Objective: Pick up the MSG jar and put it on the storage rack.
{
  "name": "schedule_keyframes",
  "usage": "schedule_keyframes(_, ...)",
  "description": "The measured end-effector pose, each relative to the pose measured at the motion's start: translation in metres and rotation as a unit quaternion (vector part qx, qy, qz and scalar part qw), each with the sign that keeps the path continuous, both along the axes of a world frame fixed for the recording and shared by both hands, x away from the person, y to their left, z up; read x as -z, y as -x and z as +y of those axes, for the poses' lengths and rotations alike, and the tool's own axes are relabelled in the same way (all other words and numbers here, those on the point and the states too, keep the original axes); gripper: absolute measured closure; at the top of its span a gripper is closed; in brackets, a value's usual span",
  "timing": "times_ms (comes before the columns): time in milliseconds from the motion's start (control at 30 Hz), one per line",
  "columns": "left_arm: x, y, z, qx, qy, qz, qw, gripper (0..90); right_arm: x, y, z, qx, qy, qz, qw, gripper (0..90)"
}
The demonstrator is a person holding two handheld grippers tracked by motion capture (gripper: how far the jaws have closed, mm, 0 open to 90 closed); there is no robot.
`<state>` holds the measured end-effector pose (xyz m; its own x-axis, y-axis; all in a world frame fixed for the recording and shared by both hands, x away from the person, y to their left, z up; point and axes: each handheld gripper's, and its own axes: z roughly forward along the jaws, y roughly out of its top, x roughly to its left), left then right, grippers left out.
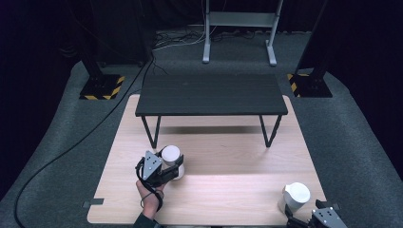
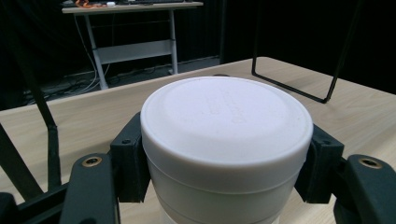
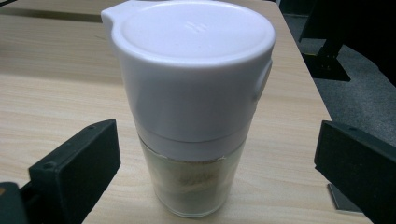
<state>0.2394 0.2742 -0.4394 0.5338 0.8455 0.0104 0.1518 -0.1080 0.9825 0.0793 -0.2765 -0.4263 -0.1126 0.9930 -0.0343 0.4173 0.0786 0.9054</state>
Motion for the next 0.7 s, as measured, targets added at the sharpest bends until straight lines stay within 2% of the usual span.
schedule_keyframes(700,-0.017,-0.012,0.001,0.006,0.004,0.000,1.0000,34.0,-0.001,-0.001,0.000,-0.003,0.001,0.005,1.0000,0.0)
